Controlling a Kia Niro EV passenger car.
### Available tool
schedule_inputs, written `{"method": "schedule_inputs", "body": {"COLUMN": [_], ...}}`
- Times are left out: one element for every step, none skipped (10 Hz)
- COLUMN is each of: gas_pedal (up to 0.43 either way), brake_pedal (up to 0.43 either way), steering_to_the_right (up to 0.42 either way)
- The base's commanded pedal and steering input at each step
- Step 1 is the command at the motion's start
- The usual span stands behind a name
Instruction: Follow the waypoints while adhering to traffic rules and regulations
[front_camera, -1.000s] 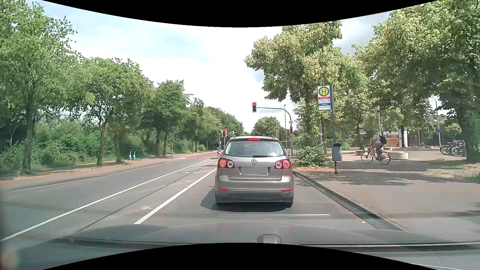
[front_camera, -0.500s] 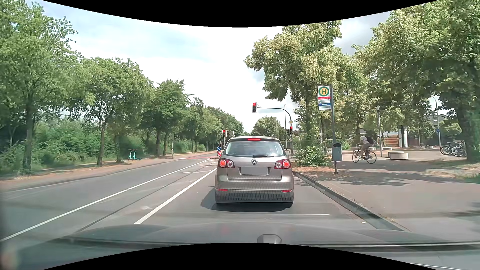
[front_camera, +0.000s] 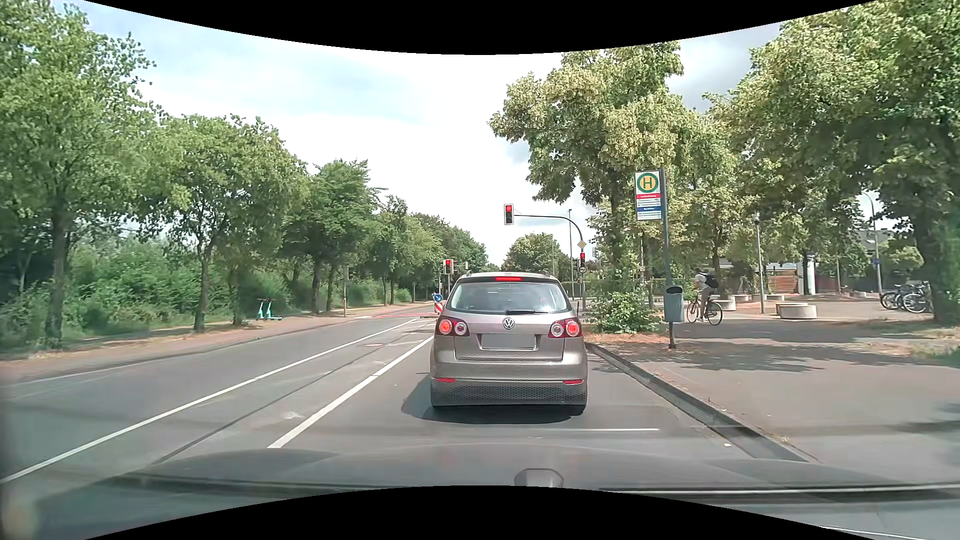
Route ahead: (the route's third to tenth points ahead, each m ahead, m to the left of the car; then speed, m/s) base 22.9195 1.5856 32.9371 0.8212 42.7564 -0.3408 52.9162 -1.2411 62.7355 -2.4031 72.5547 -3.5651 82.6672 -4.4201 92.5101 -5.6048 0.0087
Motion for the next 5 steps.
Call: {"method": "schedule_inputs", "body": {"gas_pedal": [0.000, 0.000, 0.000, 0.000, 0.000], "brake_pedal": [0.262, 0.262, 0.262, 0.262, 0.262], "steering_to_the_right": [-0.007, -0.007, -0.007, -0.007, -0.007]}}
